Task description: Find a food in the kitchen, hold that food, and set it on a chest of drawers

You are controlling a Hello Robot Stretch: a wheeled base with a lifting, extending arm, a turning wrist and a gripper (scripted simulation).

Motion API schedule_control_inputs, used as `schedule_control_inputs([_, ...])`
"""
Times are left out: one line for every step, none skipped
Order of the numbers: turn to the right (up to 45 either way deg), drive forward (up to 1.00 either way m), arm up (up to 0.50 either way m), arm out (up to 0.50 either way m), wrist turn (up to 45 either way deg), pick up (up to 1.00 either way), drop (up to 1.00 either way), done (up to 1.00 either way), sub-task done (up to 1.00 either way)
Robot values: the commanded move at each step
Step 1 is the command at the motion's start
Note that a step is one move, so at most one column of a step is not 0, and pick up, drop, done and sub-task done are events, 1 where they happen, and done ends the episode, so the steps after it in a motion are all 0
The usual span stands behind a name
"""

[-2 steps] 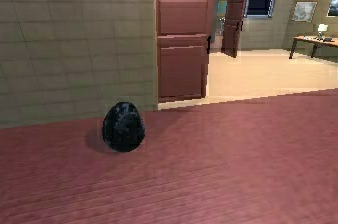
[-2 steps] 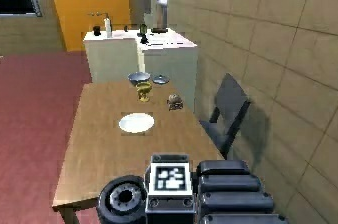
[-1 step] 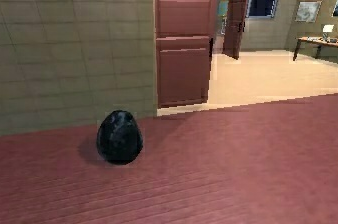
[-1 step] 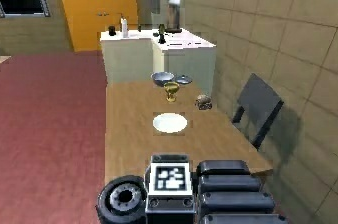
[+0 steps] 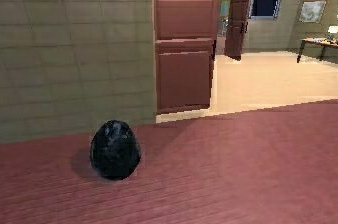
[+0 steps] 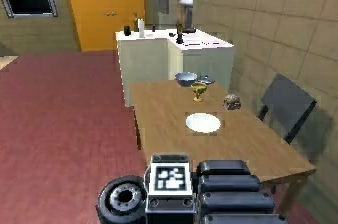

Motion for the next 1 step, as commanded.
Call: schedule_control_inputs([-45.0,0.0,0.0,0.0,0.0,0.0,0.0,0.0,0.0])
